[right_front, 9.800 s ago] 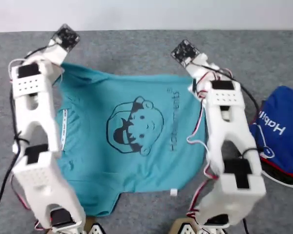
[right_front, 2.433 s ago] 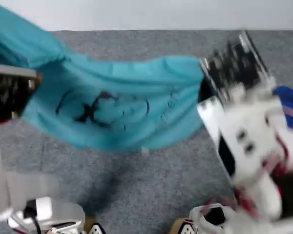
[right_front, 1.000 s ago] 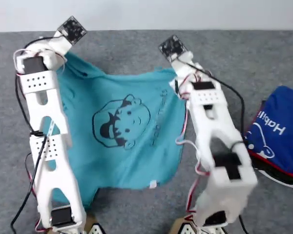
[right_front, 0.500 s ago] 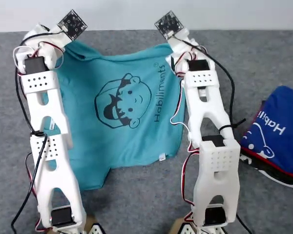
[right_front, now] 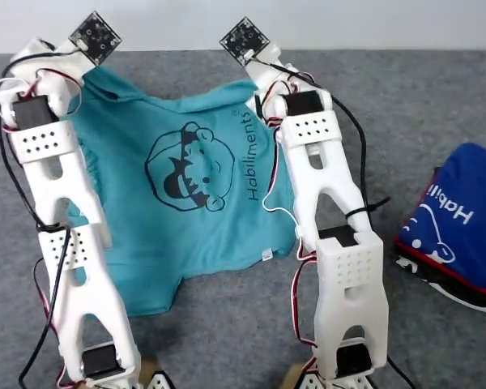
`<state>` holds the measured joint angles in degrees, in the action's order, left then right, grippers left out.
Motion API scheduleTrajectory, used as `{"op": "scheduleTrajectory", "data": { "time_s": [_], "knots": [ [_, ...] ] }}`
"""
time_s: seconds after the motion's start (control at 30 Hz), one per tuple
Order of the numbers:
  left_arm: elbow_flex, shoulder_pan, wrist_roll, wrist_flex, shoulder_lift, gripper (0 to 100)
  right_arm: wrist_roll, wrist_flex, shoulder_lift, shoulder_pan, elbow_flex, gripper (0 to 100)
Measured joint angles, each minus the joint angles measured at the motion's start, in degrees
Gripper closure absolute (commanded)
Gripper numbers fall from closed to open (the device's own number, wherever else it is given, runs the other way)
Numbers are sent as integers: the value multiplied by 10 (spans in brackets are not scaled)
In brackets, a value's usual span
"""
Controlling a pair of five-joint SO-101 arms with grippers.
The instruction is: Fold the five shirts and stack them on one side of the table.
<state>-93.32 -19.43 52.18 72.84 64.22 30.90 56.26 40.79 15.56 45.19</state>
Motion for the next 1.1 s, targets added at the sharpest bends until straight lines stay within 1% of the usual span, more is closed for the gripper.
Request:
{"op": "scheduleTrajectory", "data": {
  "time_s": [0.23, 0.37, 0.53, 0.63, 0.73, 0.83, 0.9, 1.1],
  "knots": [
    [-2, 0, 0, 154, -11, 995, 0, 108, -30, 0, 5, 988],
    [-2, 0, 41, 247, -31, 995, 0, 178, -59, 1, 5, 988],
    [2, -18, 53, 262, -60, 995, 0, 283, -98, 1, 5, 988],
    [33, -26, 69, 264, -91, 995, 0, 340, -113, 1, 6, 988],
    [105, -36, 98, 265, -141, 995, 0, 386, -120, 1, 6, 988],
    [215, -43, 123, 265, -215, 995, 0, 419, -124, 1, 6, 988],
    [305, -43, 148, 265, -278, 995, 0, 440, -128, 1, 6, 988],
    [620, -42, 225, 265, -491, 995, 0, 442, -161, 1, -11, 988]
  ]
}}
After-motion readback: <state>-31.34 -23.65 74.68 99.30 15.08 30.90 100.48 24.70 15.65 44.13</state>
